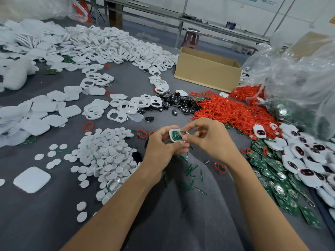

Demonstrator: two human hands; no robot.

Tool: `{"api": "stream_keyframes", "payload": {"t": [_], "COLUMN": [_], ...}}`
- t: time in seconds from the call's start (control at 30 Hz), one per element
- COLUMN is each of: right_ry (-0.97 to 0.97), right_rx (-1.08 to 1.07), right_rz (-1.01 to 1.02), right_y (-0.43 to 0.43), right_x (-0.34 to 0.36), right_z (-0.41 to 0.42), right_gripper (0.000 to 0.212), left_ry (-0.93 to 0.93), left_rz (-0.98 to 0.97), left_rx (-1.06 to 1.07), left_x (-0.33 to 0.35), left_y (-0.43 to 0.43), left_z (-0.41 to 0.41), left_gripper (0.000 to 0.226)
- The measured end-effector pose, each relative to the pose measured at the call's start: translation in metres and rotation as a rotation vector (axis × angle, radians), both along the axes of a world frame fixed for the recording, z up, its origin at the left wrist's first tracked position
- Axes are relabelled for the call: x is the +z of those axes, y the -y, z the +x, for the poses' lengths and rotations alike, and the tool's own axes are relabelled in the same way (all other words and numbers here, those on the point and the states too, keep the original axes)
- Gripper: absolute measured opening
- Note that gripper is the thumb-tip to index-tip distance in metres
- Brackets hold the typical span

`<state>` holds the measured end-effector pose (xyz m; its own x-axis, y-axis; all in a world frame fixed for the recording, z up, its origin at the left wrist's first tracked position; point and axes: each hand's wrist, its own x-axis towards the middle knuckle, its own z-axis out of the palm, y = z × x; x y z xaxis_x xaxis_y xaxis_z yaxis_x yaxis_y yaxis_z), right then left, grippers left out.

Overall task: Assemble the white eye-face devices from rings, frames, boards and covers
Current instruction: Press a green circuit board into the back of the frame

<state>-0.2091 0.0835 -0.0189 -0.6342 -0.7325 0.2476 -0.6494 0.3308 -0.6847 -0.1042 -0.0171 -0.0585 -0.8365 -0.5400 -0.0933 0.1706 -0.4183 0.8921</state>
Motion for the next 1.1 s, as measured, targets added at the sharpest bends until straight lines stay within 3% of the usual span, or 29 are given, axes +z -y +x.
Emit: {"api": "stream_keyframes", "payload": {"t": [0.2,1.1], "right_ry": [-0.090,-0.126], "right_rx": [0.021,-0.014], "right_rz": [0.026,0.000], "right_y": [-0.0005,0.0005], "right_x": [0.0008,0.0064], "right_z": [-0.0017,0.0019], "right_gripper": [0.014,0.014], "left_ry": [0.004,0.038], "left_rz": [0.000,-0.006], "left_rx": [-0.007,0.004], "left_x": [-0.0013,-0.0013], "left_y": [0.0010,0.0003], "left_z": [-0.0002,0.0002], "left_gripper": [0.045,0.040]}}
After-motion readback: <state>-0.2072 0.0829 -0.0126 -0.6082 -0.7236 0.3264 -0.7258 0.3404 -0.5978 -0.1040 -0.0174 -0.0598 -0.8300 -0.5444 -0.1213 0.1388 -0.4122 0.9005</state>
